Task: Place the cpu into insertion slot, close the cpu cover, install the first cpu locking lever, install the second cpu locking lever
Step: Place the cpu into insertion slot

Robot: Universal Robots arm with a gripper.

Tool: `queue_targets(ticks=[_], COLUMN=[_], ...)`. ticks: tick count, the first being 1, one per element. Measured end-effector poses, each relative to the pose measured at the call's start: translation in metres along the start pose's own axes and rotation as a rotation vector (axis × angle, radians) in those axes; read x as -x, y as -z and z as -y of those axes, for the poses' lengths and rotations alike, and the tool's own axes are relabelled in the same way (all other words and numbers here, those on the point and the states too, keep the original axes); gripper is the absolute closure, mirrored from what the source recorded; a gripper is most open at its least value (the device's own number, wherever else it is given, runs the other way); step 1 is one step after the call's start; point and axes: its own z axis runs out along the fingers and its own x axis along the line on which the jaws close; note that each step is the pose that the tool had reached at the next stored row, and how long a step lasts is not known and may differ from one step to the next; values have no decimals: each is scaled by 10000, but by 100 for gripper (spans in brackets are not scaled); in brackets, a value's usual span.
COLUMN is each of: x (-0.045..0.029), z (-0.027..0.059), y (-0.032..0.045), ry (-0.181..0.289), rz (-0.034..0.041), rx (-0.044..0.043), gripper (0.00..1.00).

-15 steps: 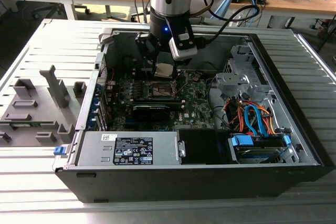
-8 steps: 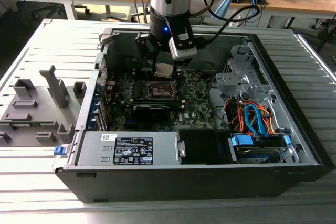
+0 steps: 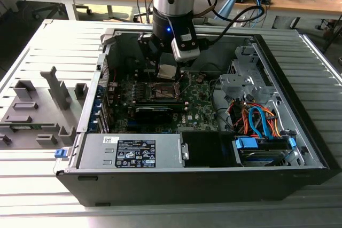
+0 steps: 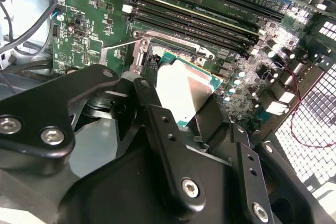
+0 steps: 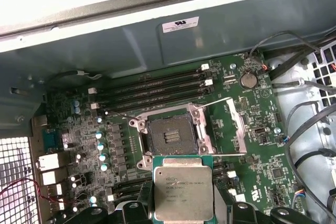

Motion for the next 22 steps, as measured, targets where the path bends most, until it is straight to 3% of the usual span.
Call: queue_targets(ticks=[22], x=[0], z=[0], y=[-1], ry=[-441], rz=[40], rx=[-13], gripper=[46])
